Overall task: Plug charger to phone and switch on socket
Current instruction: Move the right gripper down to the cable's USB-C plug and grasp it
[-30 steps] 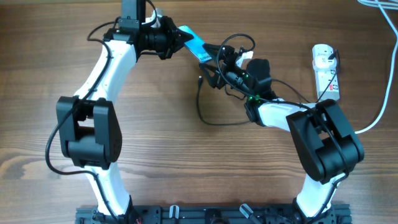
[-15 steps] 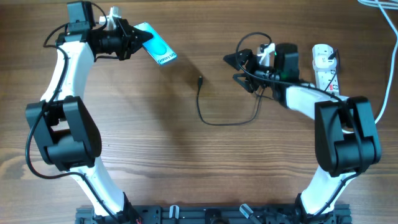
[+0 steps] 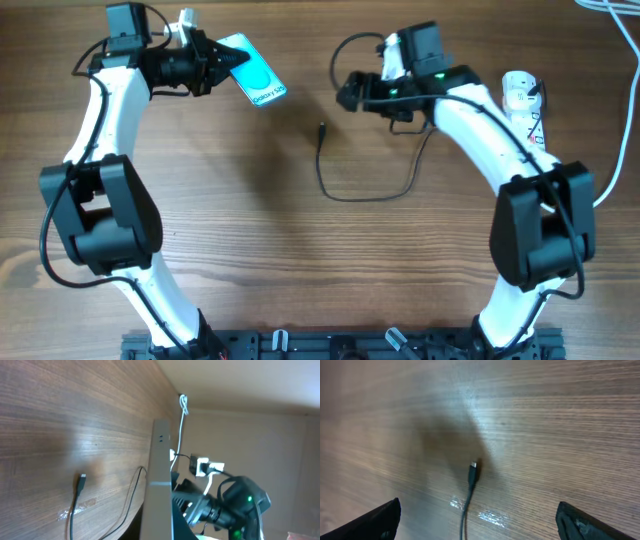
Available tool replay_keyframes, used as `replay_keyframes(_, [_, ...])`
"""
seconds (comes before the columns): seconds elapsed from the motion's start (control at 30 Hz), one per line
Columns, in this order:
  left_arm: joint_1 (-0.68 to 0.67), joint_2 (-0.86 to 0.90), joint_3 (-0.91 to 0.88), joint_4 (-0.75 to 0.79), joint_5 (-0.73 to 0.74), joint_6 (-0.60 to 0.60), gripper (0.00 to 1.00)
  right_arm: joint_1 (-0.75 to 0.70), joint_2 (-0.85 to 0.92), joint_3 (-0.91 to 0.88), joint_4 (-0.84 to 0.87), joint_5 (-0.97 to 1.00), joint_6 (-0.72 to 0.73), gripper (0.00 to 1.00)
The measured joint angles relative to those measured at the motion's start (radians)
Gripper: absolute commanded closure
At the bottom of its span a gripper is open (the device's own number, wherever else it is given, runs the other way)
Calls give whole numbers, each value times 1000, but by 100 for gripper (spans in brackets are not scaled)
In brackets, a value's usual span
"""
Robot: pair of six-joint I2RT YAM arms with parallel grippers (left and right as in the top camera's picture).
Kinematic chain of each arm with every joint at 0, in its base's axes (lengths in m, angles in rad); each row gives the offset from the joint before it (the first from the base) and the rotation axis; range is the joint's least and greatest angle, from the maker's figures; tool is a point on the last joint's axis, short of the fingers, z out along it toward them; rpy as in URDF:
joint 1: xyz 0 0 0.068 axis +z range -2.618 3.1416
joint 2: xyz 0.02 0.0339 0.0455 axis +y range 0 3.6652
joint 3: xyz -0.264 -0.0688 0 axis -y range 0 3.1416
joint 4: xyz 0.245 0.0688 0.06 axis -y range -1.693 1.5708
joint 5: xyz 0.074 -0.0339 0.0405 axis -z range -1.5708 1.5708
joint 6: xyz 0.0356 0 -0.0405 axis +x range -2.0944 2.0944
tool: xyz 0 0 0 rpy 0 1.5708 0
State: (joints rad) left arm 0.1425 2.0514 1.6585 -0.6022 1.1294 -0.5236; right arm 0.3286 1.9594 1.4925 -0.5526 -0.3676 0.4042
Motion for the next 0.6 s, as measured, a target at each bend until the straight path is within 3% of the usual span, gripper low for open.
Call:
replay_keyframes(0.2, [74,0,0,13,71,3,96,144,0,0,43,140,2,0])
replay_keyframes(0.37, [80,0,0,10,93,3,96,174,24,1,111,147,45,1])
replay_keyframes(0.6, [79,0,0,7,116,3,96,172,57,0,203,154,125,21])
